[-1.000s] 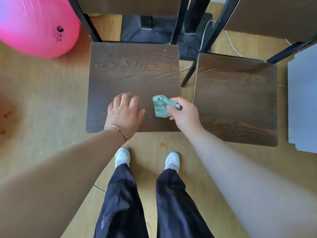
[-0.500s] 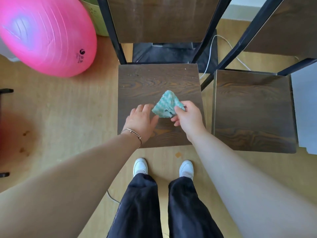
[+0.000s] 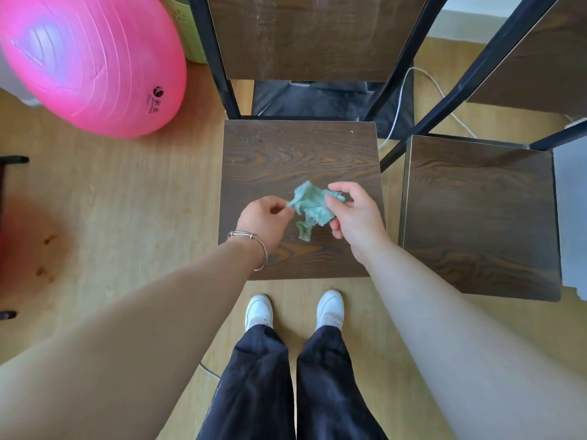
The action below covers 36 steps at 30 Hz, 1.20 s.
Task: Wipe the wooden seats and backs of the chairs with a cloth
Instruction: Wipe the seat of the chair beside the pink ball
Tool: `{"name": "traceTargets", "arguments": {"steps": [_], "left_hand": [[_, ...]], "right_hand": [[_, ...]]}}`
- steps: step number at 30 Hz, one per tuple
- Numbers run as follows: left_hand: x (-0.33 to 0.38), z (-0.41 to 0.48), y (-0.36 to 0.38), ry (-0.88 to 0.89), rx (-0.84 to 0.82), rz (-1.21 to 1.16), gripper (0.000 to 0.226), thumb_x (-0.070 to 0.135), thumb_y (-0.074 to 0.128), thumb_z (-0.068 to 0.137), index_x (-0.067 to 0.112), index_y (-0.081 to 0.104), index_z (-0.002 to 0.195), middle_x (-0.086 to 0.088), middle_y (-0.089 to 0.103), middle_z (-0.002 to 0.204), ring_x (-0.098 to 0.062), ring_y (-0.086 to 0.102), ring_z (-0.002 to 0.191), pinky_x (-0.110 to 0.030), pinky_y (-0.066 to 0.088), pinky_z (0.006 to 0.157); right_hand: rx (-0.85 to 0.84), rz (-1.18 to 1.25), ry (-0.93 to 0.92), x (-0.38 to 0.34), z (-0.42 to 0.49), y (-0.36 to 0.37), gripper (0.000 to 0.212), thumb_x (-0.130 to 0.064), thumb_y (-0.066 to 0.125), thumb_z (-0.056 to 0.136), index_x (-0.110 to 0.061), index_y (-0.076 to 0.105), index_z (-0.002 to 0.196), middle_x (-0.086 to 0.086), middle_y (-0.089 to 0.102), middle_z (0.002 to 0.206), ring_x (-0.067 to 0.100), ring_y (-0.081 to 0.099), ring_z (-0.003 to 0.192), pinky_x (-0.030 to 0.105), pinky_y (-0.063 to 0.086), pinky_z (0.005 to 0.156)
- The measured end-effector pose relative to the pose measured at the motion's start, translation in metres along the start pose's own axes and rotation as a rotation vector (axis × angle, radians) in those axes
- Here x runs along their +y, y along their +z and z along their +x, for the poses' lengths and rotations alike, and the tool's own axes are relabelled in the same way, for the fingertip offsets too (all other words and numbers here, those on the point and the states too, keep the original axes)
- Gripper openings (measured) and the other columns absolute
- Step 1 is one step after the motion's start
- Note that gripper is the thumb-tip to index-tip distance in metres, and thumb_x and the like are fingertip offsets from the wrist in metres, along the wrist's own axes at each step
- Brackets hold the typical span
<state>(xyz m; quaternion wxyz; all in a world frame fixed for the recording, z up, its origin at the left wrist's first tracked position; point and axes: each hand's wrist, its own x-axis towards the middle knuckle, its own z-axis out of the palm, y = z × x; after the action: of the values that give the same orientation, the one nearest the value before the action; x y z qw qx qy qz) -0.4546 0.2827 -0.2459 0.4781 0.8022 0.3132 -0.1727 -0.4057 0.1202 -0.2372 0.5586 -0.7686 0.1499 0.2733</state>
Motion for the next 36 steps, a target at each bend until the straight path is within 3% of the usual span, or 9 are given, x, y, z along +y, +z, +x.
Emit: {"name": "traceTargets", "arguments": {"steps": [6,11,13,17,24,28,31,34,36], "left_hand": [[-0.004,0.003,0.004,-0.121,0.031,-0.166,0.011,0.030,0.060,0.089,0.025,0.069,0.084,0.002,0.073,0.084,-0.011,0.053,0.061,-0.028,0.047,0.063],[-0.006,0.010,0.008,-0.262,0.074,-0.402,0.013,0.023,0.057,0.087,0.020,0.067,0.078,0.004,0.075,0.075,-0.019,0.071,0.082,-0.038,0.057,0.084],[-0.009,0.015,0.006,-0.318,0.078,-0.525,0.011,0.018,0.056,0.088,0.015,0.063,0.080,0.001,0.075,0.074,-0.020,0.073,0.088,-0.035,0.057,0.080],[-0.007,0.020,0.004,-0.379,0.079,-0.662,0.008,0.012,0.054,0.091,0.011,0.055,0.084,-0.012,0.075,0.086,-0.015,0.073,0.080,-0.030,0.054,0.069],[-0.004,0.020,0.010,-0.338,0.119,-0.594,0.016,0.008,0.057,0.090,0.022,0.064,0.094,-0.005,0.074,0.074,-0.015,0.073,0.077,-0.032,0.058,0.073],[-0.012,0.023,0.012,-0.417,0.138,-0.486,0.021,0.013,0.056,0.090,0.023,0.069,0.076,-0.002,0.072,0.064,-0.019,0.073,0.081,-0.040,0.058,0.083],[-0.023,0.021,0.011,-0.484,0.162,-0.408,0.029,0.020,0.058,0.087,0.017,0.068,0.061,-0.006,0.073,0.068,-0.019,0.067,0.065,-0.040,0.061,0.069],[-0.031,0.014,0.011,-0.489,0.139,-0.335,0.025,0.018,0.063,0.084,0.010,0.064,0.061,-0.007,0.064,0.063,-0.012,0.050,0.034,-0.019,0.043,0.036],[-0.040,0.014,0.013,-0.457,0.122,-0.239,0.025,0.017,0.066,0.079,0.014,0.060,0.055,-0.001,0.054,0.050,-0.018,0.045,0.038,-0.018,0.039,0.040]], "right_hand": [[-0.053,-0.038,0.014,0.008,0.014,-0.022,0.027,-0.020,0.069,0.091,-0.024,0.062,0.117,0.009,0.069,0.097,0.013,0.060,0.068,0.026,0.057,0.064],[-0.125,-0.013,0.063,0.010,0.025,-0.043,0.045,-0.011,0.071,0.089,-0.018,0.058,0.131,0.012,0.069,0.102,0.016,0.062,0.075,0.031,0.059,0.073],[-0.112,-0.088,0.055,0.011,0.029,-0.052,0.045,-0.011,0.069,0.089,-0.016,0.058,0.132,0.007,0.069,0.103,0.015,0.063,0.076,0.030,0.059,0.076],[-0.106,-0.168,0.020,0.011,0.033,-0.062,0.035,-0.008,0.065,0.091,-0.015,0.064,0.125,0.003,0.069,0.103,0.014,0.063,0.078,0.029,0.058,0.075],[-0.130,-0.336,-0.011,0.019,0.030,-0.063,0.013,-0.012,0.063,0.092,-0.017,0.073,0.099,0.004,0.071,0.089,0.017,0.068,0.075,0.029,0.060,0.069],[-0.256,-0.456,0.078,0.043,0.024,-0.049,0.007,-0.014,0.065,0.091,-0.017,0.070,0.095,0.007,0.071,0.086,0.017,0.069,0.068,0.033,0.061,0.065],[-0.370,-0.808,0.149,0.053,0.024,-0.039,0.014,-0.030,0.064,0.092,-0.017,0.069,0.090,0.008,0.072,0.082,0.022,0.071,0.071,0.038,0.062,0.067],[-0.276,-0.988,0.004,0.044,0.038,-0.023,0.031,-0.035,0.061,0.094,-0.006,0.071,0.090,0.014,0.072,0.087,0.030,0.068,0.080,0.042,0.057,0.076],[-0.172,-0.978,-0.133,0.033,0.054,-0.010,0.030,-0.033,0.060,0.094,-0.005,0.071,0.094,0.014,0.071,0.096,0.031,0.065,0.089,0.041,0.055,0.078]]}}
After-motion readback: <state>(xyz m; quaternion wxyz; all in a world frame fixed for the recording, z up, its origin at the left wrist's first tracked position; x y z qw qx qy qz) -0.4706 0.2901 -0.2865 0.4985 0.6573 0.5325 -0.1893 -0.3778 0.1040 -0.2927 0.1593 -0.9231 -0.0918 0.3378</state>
